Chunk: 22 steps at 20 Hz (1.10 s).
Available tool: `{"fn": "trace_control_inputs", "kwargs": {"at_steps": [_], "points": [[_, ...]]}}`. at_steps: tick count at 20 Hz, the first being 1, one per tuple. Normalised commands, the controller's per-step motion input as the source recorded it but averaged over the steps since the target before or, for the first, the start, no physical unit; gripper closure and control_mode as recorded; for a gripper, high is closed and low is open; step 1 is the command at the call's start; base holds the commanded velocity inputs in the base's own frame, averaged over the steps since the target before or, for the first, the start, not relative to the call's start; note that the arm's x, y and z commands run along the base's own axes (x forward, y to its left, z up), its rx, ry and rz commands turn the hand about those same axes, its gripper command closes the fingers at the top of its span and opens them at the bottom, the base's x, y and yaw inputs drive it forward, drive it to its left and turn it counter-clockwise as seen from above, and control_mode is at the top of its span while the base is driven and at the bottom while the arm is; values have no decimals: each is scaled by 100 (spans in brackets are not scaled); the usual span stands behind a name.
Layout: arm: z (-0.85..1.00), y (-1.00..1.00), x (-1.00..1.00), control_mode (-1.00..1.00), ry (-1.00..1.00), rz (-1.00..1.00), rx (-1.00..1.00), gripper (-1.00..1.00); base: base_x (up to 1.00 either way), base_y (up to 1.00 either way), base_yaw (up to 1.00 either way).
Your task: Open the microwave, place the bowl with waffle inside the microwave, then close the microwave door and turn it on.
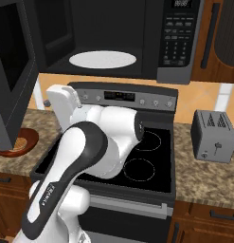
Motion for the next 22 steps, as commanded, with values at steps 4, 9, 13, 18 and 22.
{"fn": "trace_control_inputs", "kwargs": {"at_steps": [4, 9, 13, 18, 22], "points": [[0, 61, 10, -100, 0, 31, 17, -100, 0, 0, 0], [0, 64, 0, -100, 0, 29, 14, -100, 0, 0, 0], [0, 80, 0, -100, -1, 26, 12, -100, 0, 0, 0], [0, 98, -11, -100, -7, 18, 11, -100, 0, 0, 0], [0, 100, -27, -100, -8, 15, 8, -100, 0, 0, 0]]}}
